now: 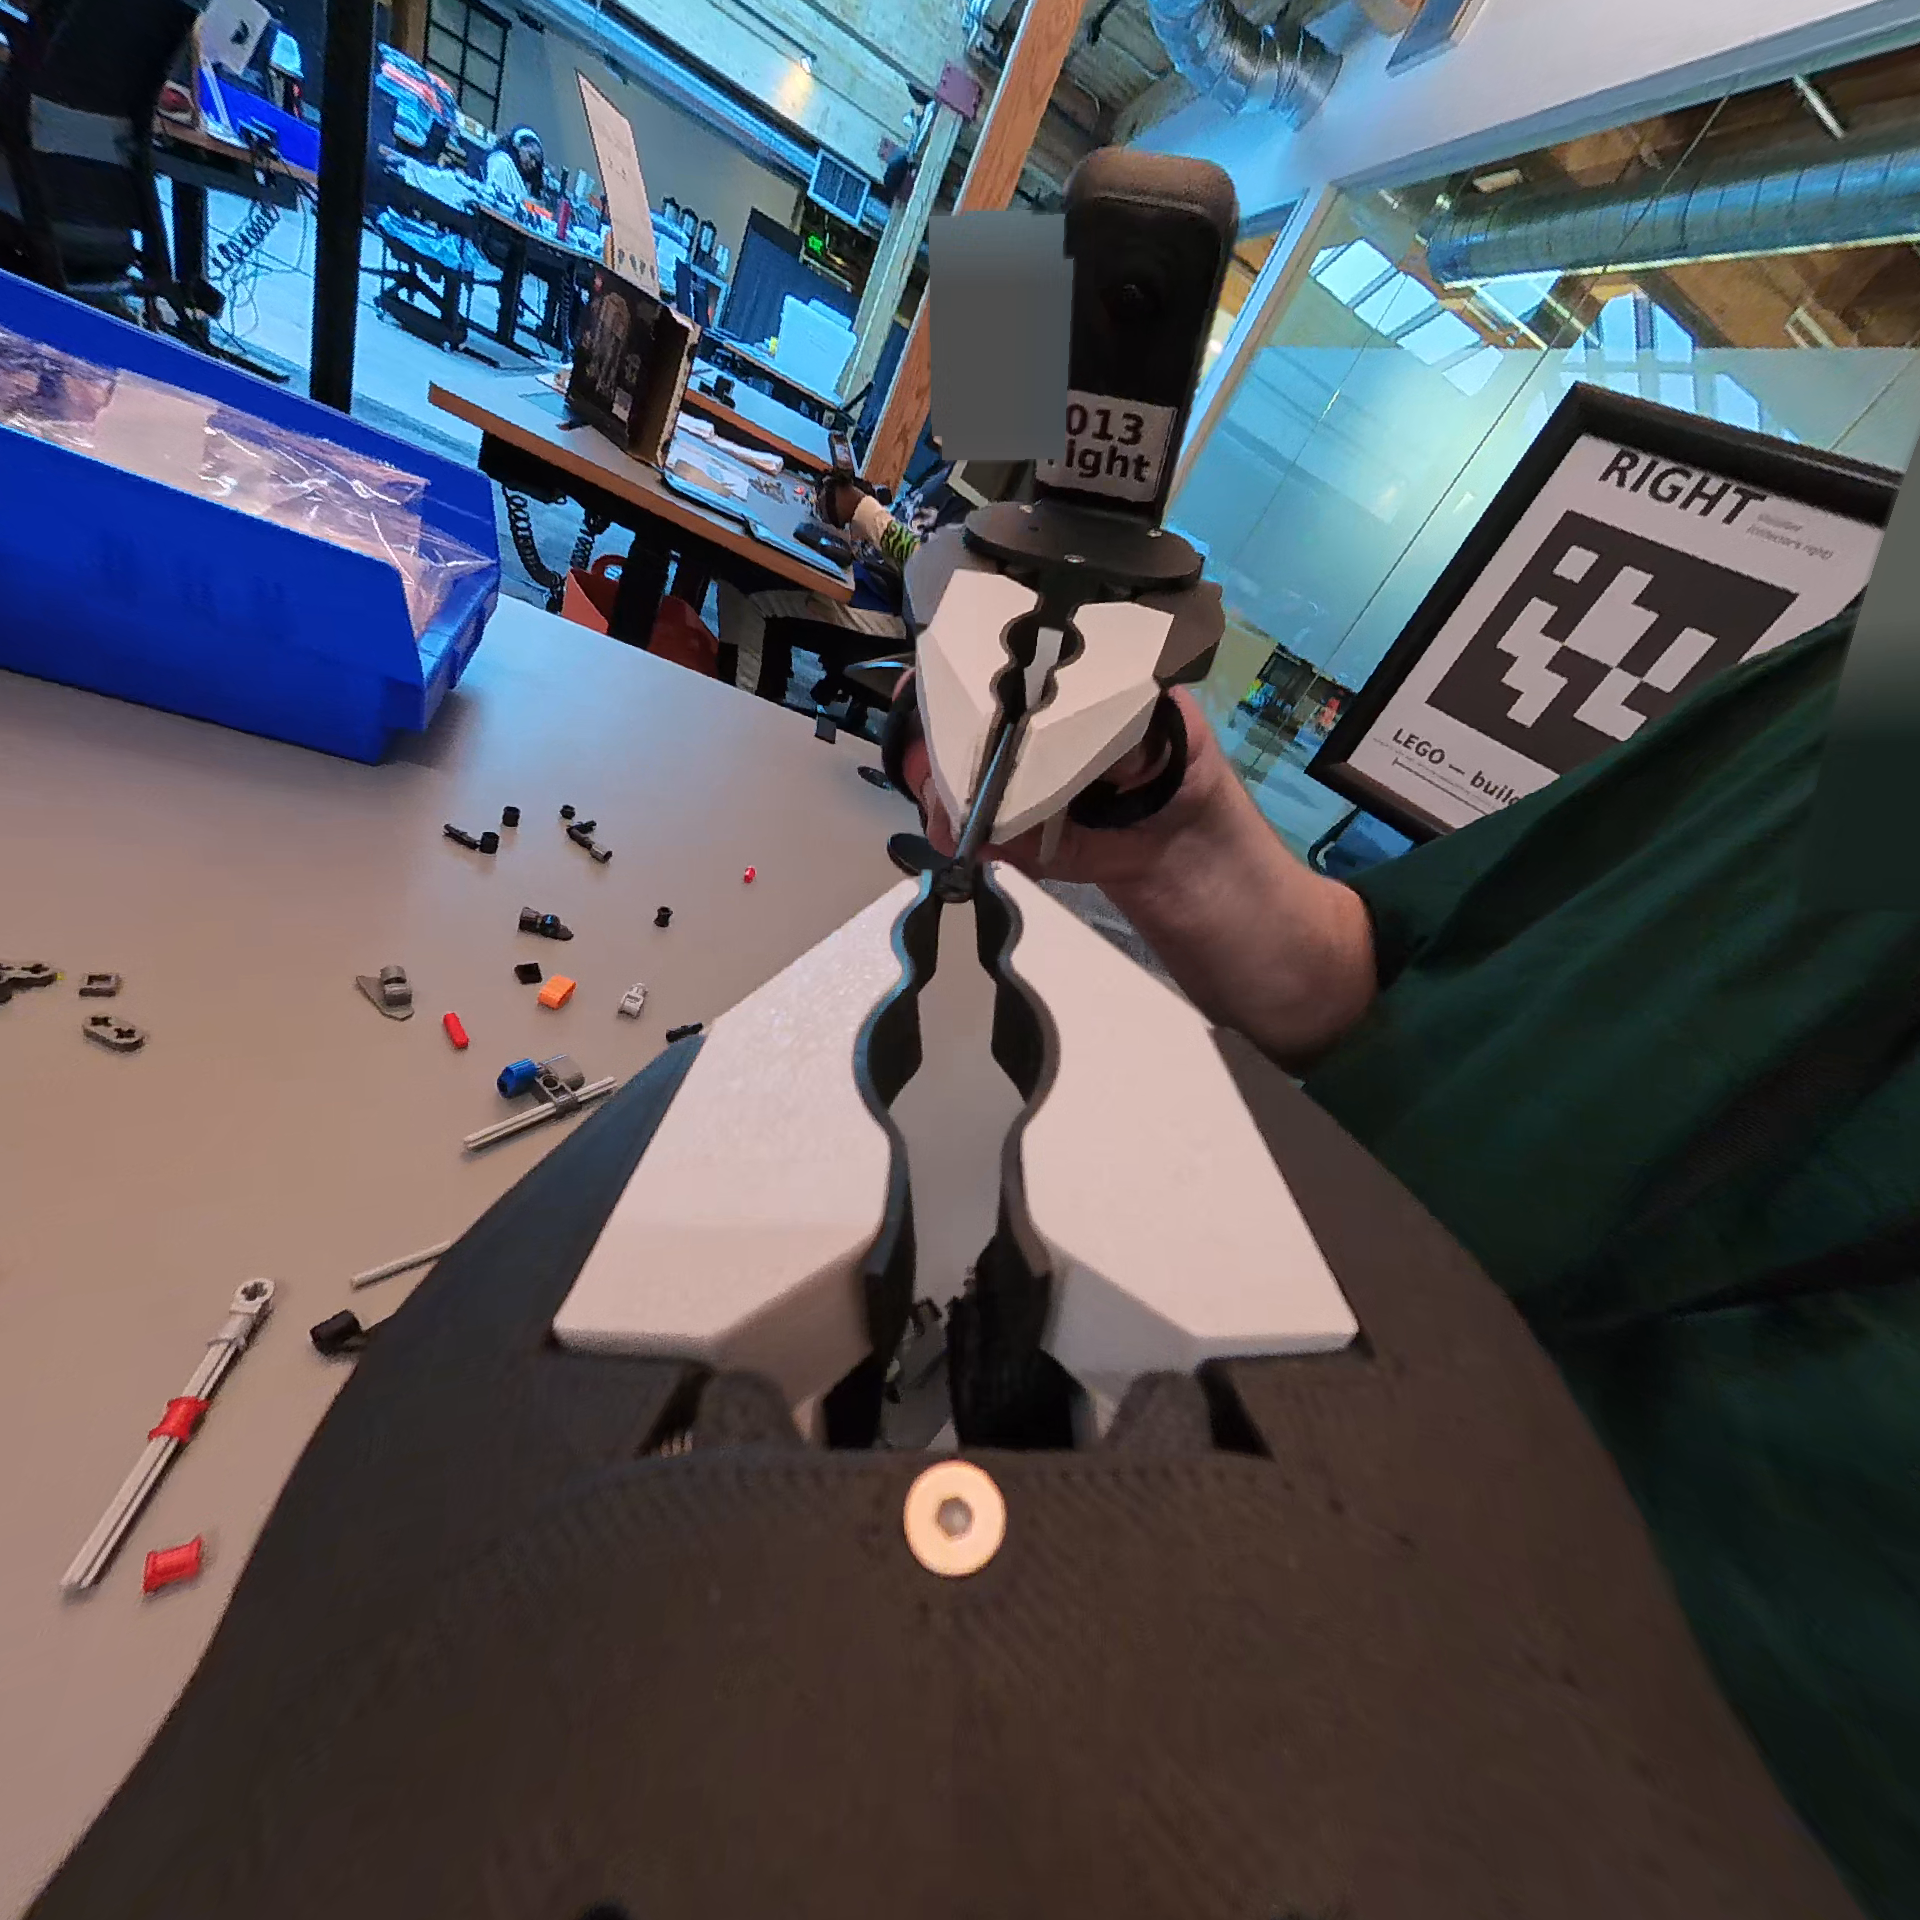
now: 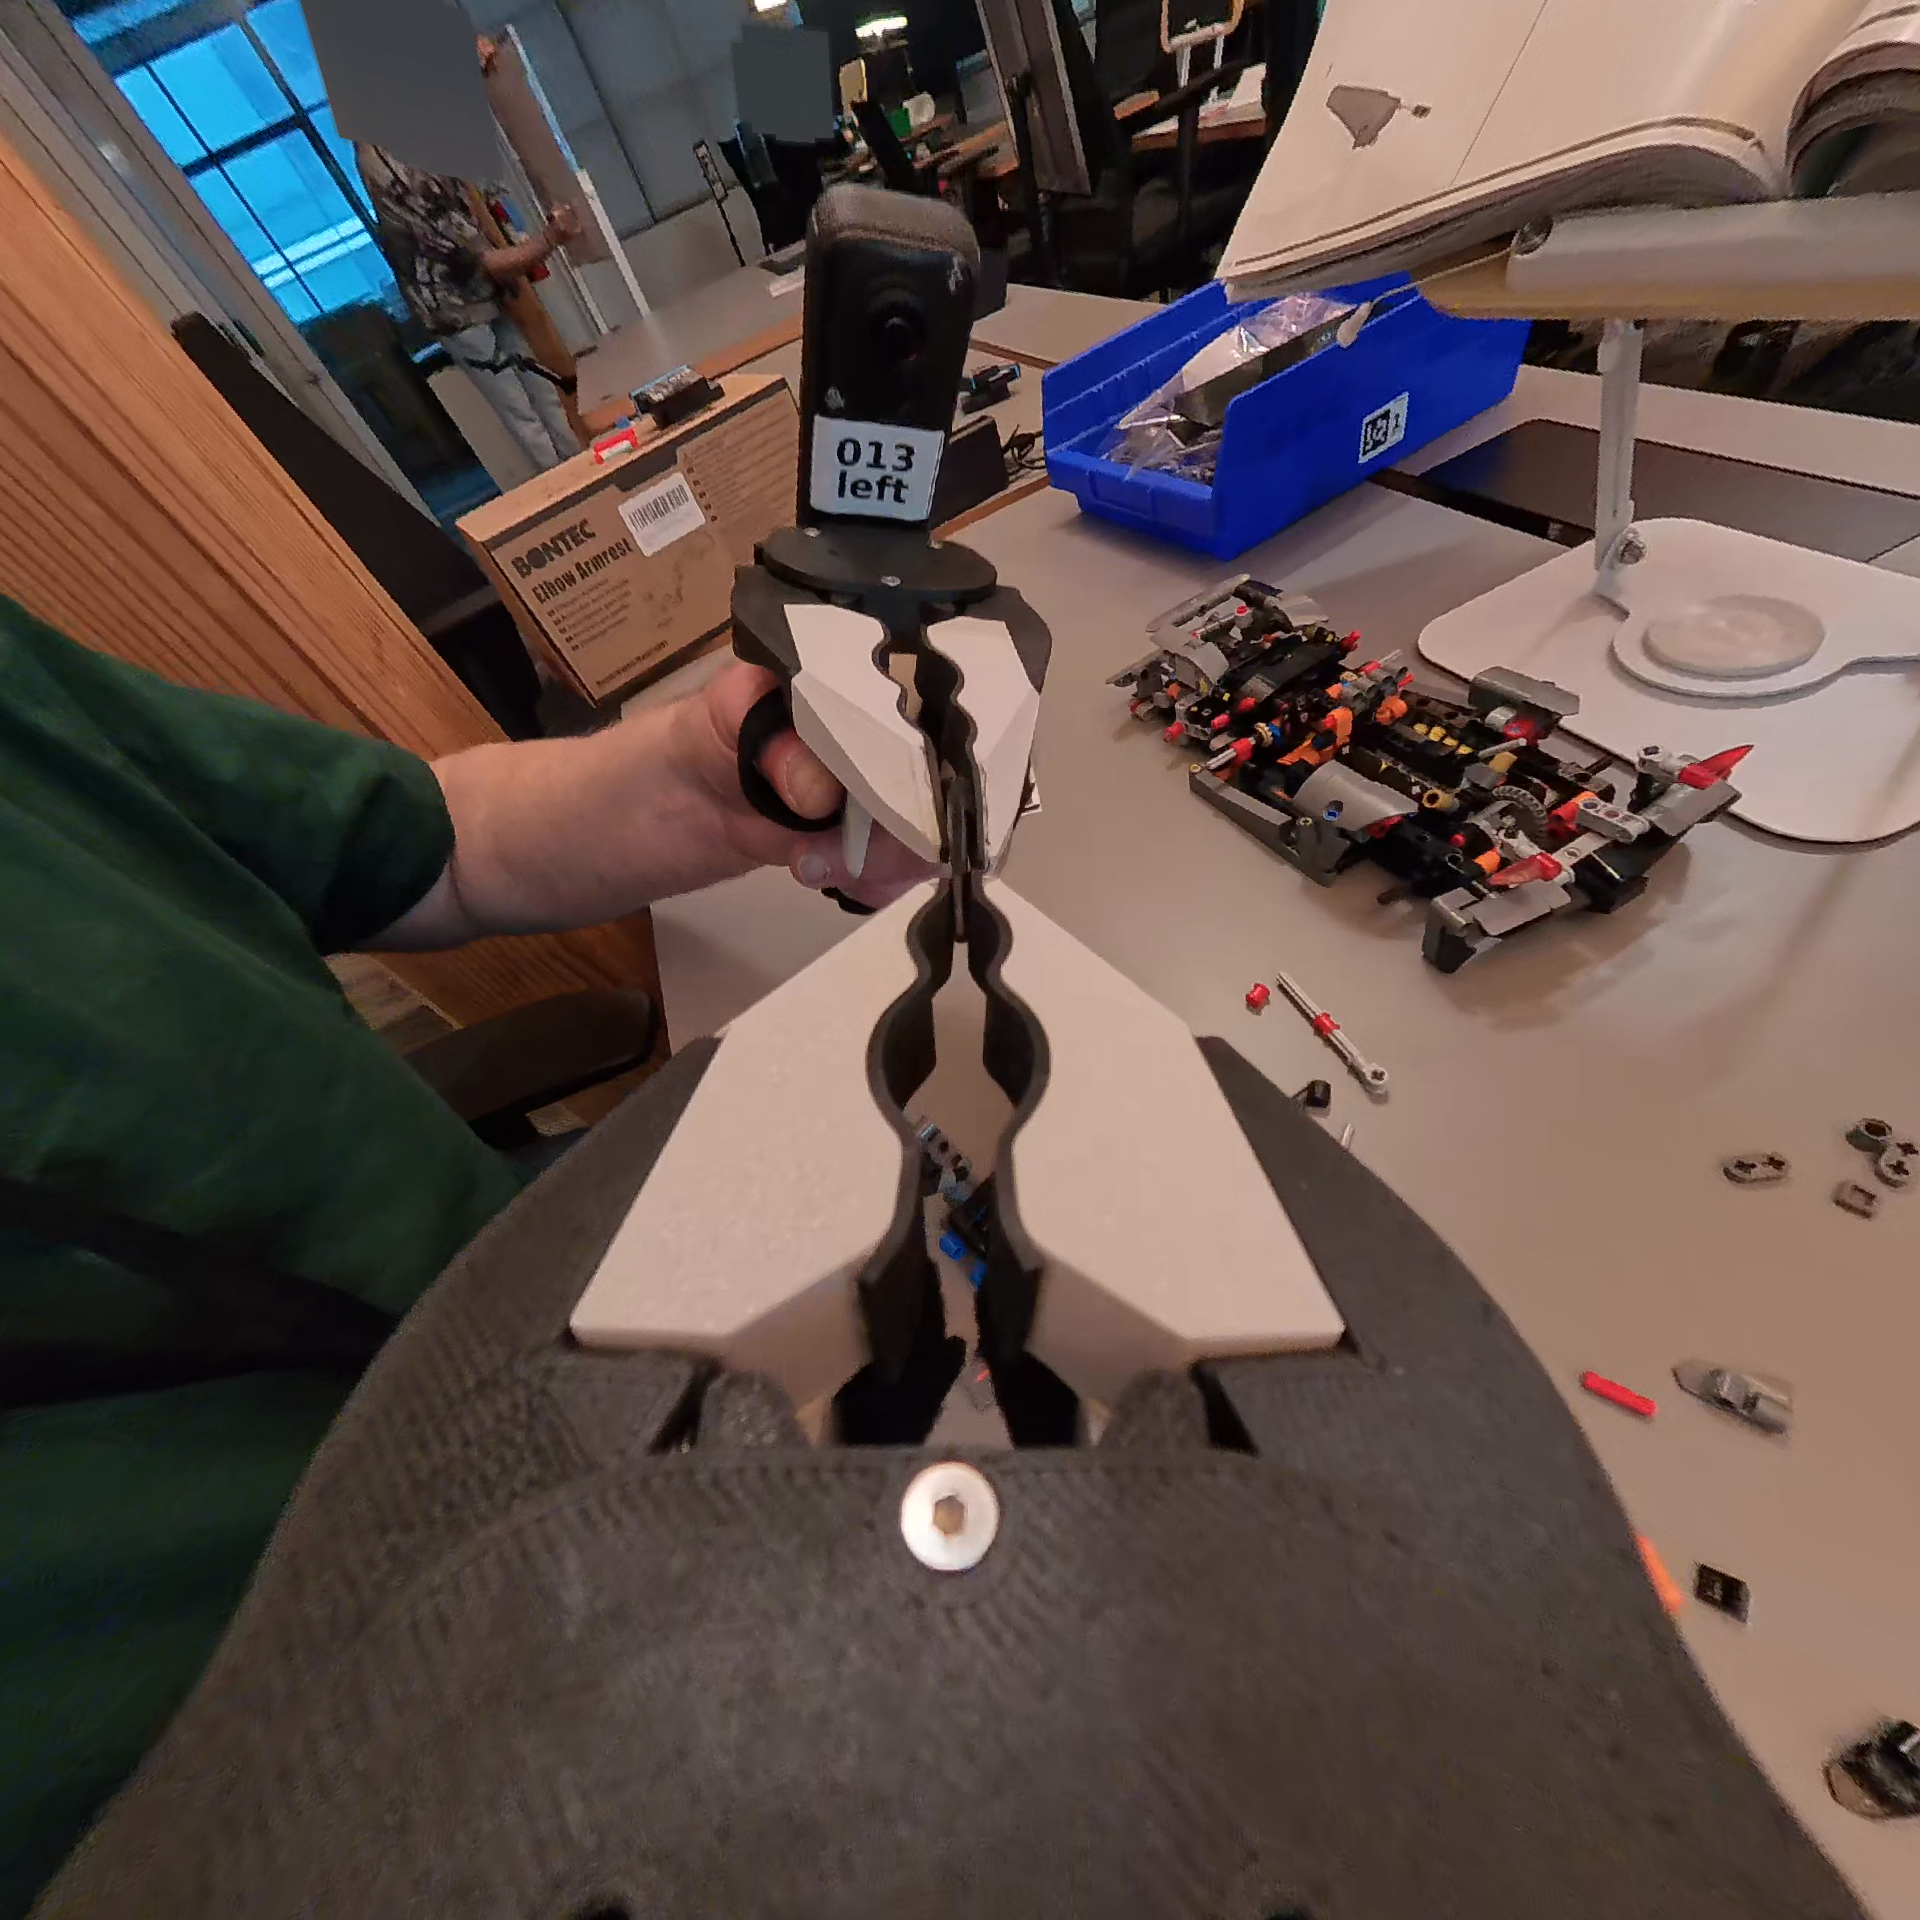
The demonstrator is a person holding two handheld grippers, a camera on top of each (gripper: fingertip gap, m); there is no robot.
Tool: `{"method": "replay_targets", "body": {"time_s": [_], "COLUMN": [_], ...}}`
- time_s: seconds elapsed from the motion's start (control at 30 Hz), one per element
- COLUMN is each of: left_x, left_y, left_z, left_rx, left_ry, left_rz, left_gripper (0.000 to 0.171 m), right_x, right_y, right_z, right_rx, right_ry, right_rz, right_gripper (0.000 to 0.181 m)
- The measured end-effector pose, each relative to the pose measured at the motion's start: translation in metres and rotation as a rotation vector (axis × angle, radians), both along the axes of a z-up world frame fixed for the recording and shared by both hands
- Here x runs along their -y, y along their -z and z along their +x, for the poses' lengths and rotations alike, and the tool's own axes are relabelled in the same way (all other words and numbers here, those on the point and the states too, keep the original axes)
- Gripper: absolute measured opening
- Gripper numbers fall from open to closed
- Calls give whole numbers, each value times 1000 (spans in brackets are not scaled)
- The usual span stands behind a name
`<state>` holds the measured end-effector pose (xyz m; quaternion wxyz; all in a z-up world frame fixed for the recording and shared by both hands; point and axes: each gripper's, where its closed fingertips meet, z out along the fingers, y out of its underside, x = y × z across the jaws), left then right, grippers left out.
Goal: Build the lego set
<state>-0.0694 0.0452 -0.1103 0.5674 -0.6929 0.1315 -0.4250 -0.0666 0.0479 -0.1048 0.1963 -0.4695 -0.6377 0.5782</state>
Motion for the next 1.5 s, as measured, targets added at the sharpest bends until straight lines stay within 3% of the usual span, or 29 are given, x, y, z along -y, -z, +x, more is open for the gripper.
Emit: {"method": "replay_targets", "body": {"time_s": [0.63, 0.73, 0.83, 1.0, 1.2, 1.37, 1.5], "left_x": [-1, -4, -8, -11, -11, -9, -8], "left_y": [-7, -12, -13, -9, 2, 6, 7], "left_z": [-5, -9, -14, -14, -6, -8, -9], "left_rx": [126, 197, 266, 329, 334, 364, 382], "left_ry": [14, 13, 14, 17, 31, 39, 43], "left_rz": [74, 74, 50, 6, -41, -64, -68], "left_gripper": [4, 4, 4, 4, 4, 4, 4], "right_x": [-1, -9, -23, -36, -22, -17, -20], "right_y": [-10, -14, -11, -10, -11, -3, 0], "right_z": [-8, -10, -9, -6, -9, -11, -8], "right_rx": [-27, -60, -87, -154, -209, -213, -194], "right_ry": [82, 133, 227, 383, 374, 329, 308], "right_rz": [-49, -11, 221, 883, 1174, 1390, 1443], "right_gripper": [0, 17, 28, 30, 26, 6, 24]}}
